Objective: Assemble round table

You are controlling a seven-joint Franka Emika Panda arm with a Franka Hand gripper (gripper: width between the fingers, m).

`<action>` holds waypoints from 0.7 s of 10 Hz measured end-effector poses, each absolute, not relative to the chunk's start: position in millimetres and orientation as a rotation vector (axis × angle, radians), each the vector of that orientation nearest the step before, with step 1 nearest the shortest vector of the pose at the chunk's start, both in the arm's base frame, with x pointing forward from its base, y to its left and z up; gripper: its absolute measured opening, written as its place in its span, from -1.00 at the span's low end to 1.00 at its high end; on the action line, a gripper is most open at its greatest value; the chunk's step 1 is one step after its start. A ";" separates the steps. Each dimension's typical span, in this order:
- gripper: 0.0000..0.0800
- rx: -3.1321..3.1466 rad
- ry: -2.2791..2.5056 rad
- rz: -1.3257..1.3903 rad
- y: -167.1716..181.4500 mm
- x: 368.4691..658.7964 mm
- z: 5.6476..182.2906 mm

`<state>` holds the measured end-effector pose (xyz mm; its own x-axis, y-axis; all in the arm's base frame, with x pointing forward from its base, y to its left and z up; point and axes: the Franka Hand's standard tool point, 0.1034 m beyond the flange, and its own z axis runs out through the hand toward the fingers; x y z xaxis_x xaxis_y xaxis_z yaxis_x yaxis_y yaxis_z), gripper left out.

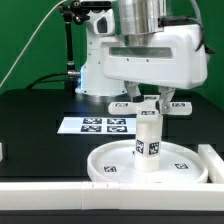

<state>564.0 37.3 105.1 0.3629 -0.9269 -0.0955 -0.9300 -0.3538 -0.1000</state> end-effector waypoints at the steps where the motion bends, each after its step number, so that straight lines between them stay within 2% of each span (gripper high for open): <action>1: 0.13 -2.373 1.810 0.018 36.4 564.1 104.3; 4: 0.13 -1.959 2.205 0.043 36.1 564.4 103.9; 7: 0.13 -1.676 2.388 0.124 34.2 564.6 103.4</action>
Offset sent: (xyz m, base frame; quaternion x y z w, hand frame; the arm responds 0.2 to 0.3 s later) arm -0.0022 0.0101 -0.0098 0.0204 -0.0018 0.3624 0.9318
